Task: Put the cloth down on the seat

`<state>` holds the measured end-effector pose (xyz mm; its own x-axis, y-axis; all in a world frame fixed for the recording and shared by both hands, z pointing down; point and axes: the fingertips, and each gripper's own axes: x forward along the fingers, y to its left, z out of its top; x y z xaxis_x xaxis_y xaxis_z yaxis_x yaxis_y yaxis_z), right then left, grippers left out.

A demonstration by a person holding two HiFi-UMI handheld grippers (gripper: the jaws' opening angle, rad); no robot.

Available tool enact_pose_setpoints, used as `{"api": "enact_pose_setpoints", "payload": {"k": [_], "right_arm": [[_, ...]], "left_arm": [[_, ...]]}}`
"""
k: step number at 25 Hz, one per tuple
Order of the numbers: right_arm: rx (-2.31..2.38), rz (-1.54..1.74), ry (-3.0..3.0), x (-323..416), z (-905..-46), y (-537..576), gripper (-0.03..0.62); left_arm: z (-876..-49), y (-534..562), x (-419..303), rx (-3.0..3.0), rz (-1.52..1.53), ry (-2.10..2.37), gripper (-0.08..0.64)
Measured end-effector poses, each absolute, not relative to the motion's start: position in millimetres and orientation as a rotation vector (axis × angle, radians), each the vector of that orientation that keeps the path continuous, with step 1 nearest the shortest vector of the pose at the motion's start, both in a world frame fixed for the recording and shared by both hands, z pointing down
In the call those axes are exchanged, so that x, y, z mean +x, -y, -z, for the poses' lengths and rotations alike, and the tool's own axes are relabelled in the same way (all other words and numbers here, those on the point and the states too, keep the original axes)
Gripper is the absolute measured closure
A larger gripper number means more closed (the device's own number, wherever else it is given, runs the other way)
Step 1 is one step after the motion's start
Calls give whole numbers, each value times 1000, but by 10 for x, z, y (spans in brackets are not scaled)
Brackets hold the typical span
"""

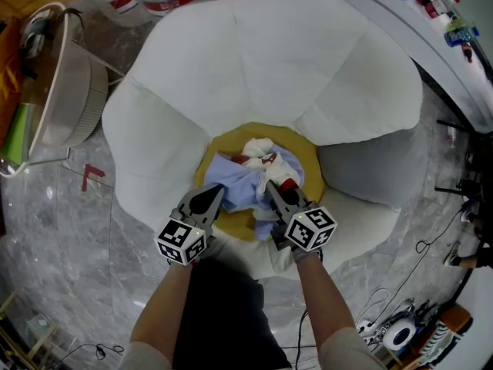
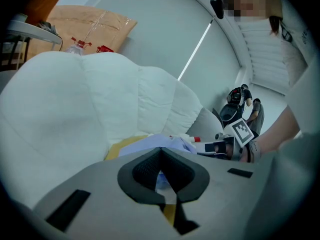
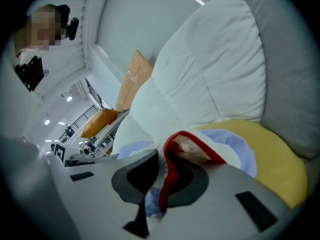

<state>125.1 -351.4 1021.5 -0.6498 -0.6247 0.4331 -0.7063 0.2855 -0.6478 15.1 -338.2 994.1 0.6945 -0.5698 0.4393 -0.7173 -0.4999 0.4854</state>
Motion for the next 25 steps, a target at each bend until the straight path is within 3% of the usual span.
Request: {"api": "enact_pose_setpoints", "payload": {"k": [10,14,25], "right_arm": [[1373,-1316,2420,1366,-9970,3483,544],[1412,-1332,2357,1478,-9835,3445,455],[1391,-1386,2228,1701,-9473,3171,439]], "left_arm": [[-9669,3345,137,2213,-236,1026,546],[-9426,3305,222,2223,-227,1010,546],[-8900,3193,367,2230,-231,984,546]]}}
